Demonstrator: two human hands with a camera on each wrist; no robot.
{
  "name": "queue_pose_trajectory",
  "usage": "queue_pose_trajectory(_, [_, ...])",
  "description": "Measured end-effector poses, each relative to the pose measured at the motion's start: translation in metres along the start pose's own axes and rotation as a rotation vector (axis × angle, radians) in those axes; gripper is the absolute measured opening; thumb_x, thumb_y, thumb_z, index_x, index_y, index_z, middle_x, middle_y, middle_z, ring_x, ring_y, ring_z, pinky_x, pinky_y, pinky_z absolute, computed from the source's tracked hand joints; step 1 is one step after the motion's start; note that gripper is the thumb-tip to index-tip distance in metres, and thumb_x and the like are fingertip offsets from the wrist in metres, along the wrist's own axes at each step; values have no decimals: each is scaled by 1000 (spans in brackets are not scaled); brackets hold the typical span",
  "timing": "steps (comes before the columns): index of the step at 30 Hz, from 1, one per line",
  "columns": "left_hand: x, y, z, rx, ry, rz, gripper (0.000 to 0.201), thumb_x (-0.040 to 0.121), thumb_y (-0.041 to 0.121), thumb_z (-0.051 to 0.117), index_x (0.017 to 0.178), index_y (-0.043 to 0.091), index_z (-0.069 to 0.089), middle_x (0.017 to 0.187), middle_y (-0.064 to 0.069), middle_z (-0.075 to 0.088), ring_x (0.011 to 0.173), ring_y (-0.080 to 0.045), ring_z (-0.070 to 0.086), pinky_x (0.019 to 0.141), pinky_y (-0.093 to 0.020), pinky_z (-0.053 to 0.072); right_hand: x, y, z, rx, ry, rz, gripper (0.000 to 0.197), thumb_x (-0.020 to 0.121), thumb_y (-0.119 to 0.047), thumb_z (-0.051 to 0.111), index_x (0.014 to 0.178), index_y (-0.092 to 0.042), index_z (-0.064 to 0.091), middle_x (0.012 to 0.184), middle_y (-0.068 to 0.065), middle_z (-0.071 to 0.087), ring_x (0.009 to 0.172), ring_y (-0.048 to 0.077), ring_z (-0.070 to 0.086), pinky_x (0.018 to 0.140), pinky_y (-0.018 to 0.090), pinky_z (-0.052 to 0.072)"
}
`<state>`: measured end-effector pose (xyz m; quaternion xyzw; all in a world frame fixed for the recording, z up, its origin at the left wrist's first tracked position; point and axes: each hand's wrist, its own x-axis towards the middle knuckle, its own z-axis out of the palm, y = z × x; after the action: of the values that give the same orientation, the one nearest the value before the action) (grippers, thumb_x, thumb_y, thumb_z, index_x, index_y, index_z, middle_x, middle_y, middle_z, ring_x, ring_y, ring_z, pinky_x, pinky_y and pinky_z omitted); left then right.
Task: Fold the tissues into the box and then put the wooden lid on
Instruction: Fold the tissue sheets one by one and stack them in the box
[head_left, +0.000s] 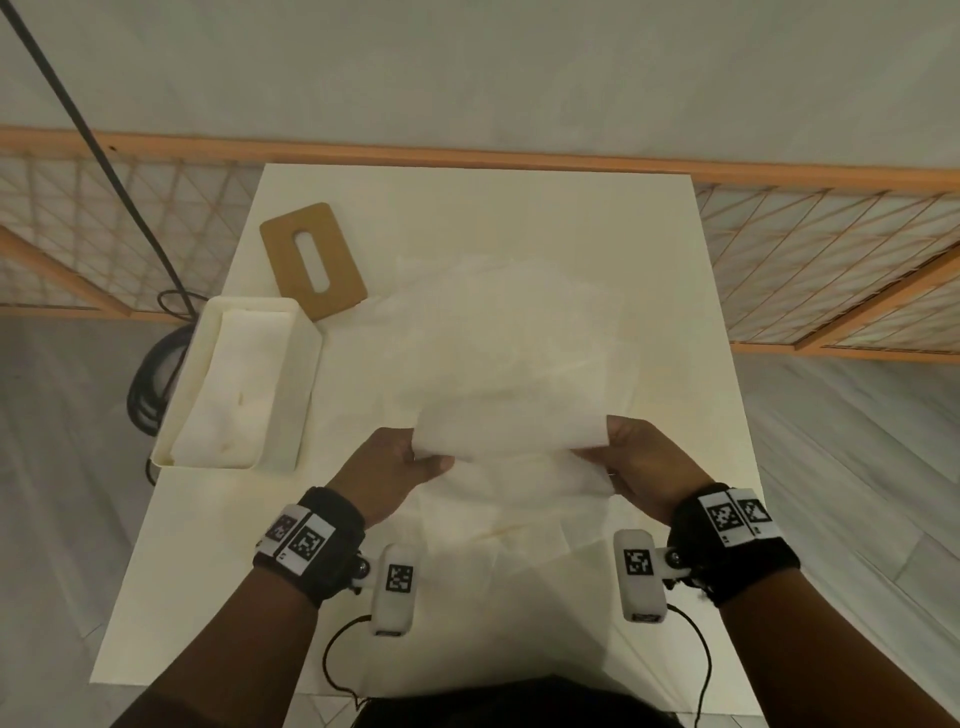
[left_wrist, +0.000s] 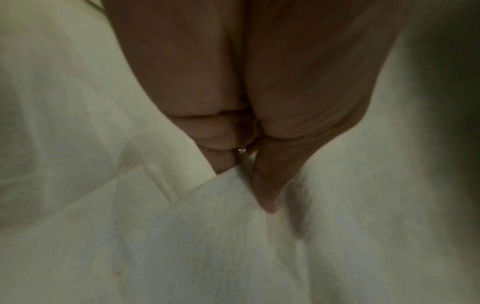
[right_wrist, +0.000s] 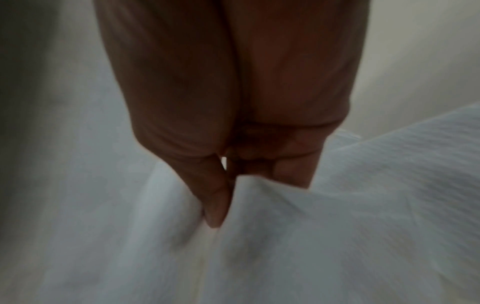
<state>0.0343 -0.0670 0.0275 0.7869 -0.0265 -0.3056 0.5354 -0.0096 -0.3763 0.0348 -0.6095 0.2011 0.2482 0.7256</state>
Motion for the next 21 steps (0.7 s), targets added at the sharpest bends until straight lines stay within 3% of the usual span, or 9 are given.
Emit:
queue_pose_trajectory(2, [-1, 0, -2, 37, -18, 36, 26, 96, 13, 67, 105, 34, 78, 109, 11, 77, 110, -9, 69, 105, -42, 51, -2, 1, 2, -38, -4, -42, 16, 93, 10, 59, 90, 1, 71, 104, 20, 74, 95, 35, 72, 74, 38, 60])
queue_pose_trajectory(4, [-2, -1, -1, 11, -93, 39, 47, 94, -6, 61, 104, 36, 80, 115, 11, 75, 117, -8, 66, 107, -40, 51, 0, 2, 5, -78, -6, -49, 26, 93, 14, 52, 80, -2, 67, 95, 18, 72, 85, 32, 69, 67, 34, 57])
queue_pose_trajectory(6, [-3, -3, 0, -31, -116, 27, 66, 88, -19, 55, 110, 39, 78, 123, 12, 72, 122, -9, 63, 107, -40, 51, 3, 3, 6, -90, 21, -34, 31, 94, 15, 44, 86, -4, 67, 95, 18, 72, 79, 31, 67, 64, 34, 54])
queue_pose_trajectory(9, [-1, -13, 1, -12, -57, 43, 72, 89, -13, 62, 122, 51, 68, 132, 18, 66, 124, -13, 61, 101, -46, 55, 9, 5, 3, -62, 23, -3, 29, 99, 12, 44, 102, -8, 64, 96, 16, 73, 74, 26, 66, 58, 27, 54])
queue_pose_trajectory(11, [1, -17, 0, -13, -24, 33, 65, 91, -7, 65, 120, 52, 69, 131, 18, 66, 123, -12, 62, 101, -44, 55, 11, 8, -1, -65, 14, 5, 27, 97, 14, 48, 101, -8, 63, 103, 19, 74, 82, 28, 70, 64, 30, 58])
queue_pose_trajectory(13, [3, -20, 2, -29, -4, 14, 61, 95, -9, 57, 112, 47, 75, 127, 13, 70, 121, -14, 63, 101, -38, 55, 12, 11, -4, -87, 17, 17, 31, 94, 18, 44, 93, -6, 65, 109, 19, 74, 88, 28, 72, 69, 31, 59])
queue_pose_trajectory(16, [1, -18, 8, -157, -3, -32, 45, 95, -10, 56, 101, 26, 82, 120, 8, 73, 116, -18, 66, 95, -30, 57, 12, 14, -3, -87, 48, 59, 41, 92, 19, 35, 88, -4, 68, 111, 17, 74, 87, 24, 72, 68, 29, 57])
queue_pose_trajectory(19, [1, -25, 10, -239, -1, -95, 37, 94, -11, 54, 97, 14, 82, 119, 2, 74, 114, -26, 68, 97, -40, 57, 11, 18, -5, -12, 74, 122, 44, 87, 14, 32, 90, -2, 72, 119, 21, 70, 92, 29, 69, 70, 33, 57])
queue_pose_trajectory(21, [1, -30, 10, -279, -10, -150, 45, 90, -14, 48, 98, 14, 82, 122, -5, 72, 116, -32, 66, 102, -48, 54, 11, 21, -9, 74, 59, 160, 40, 88, 3, 36, 96, -1, 76, 122, 21, 70, 99, 34, 68, 83, 40, 57])
